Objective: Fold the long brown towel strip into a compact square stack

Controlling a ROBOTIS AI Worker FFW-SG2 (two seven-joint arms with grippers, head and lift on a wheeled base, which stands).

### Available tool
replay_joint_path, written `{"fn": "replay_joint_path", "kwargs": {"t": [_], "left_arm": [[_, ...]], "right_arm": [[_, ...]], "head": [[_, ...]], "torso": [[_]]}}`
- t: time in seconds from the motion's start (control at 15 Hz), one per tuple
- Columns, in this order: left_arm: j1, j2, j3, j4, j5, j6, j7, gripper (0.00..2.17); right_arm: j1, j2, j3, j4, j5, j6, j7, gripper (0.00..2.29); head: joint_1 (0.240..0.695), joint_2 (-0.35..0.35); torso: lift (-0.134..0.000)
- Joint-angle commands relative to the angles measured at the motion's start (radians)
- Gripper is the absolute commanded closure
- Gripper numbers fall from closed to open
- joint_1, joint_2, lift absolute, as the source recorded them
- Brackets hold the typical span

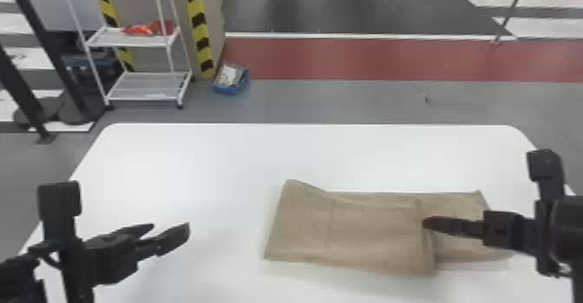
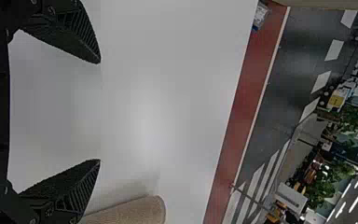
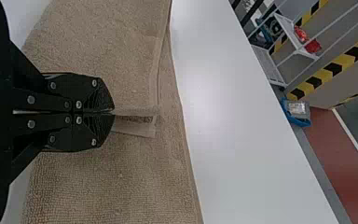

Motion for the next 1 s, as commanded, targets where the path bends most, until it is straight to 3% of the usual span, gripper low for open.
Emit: {"fn": "replay_joint_path", "kwargs": {"t": [0.0,0.07,0.13,0.2,0.27,0.73,0.93], "left_arm": [[0.0,0.0,-0.001,0.005,0.0,-0.011,0.0,0.14],[0.0,0.0,-0.002,0.005,0.0,-0.011,0.0,0.14],[0.0,0.0,-0.005,0.008,0.0,-0.014,0.0,0.14],[0.0,0.0,-0.005,0.011,0.0,-0.017,0.002,0.14],[0.0,0.001,-0.004,0.014,0.0,-0.023,0.0,0.14],[0.0,0.001,0.001,0.018,0.0,-0.023,0.0,0.14],[0.002,0.003,0.006,0.018,0.0,-0.023,-0.002,0.14]], "right_arm": [[-0.008,0.0,-0.017,0.023,-0.002,-0.036,-0.007,2.0],[-0.008,0.0,-0.02,0.023,-0.002,-0.033,-0.007,1.88],[-0.008,0.0,-0.023,0.023,-0.002,-0.023,-0.006,1.42],[-0.008,0.0,-0.024,0.023,0.004,-0.005,0.001,0.47],[-0.005,-0.002,-0.02,0.023,0.016,0.004,0.011,0.06],[0.006,0.001,0.028,0.03,0.067,0.047,0.031,0.17],[0.001,0.001,0.052,0.038,0.075,0.047,0.028,0.41]], "head": [[0.695,-0.008],[0.695,-0.012],[0.695,-0.015],[0.695,-0.017],[0.695,-0.019],[0.695,-0.007],[0.695,-0.002]], "torso": [[-0.124],[-0.124],[-0.124],[-0.124],[-0.124],[-0.124],[-0.124]]}}
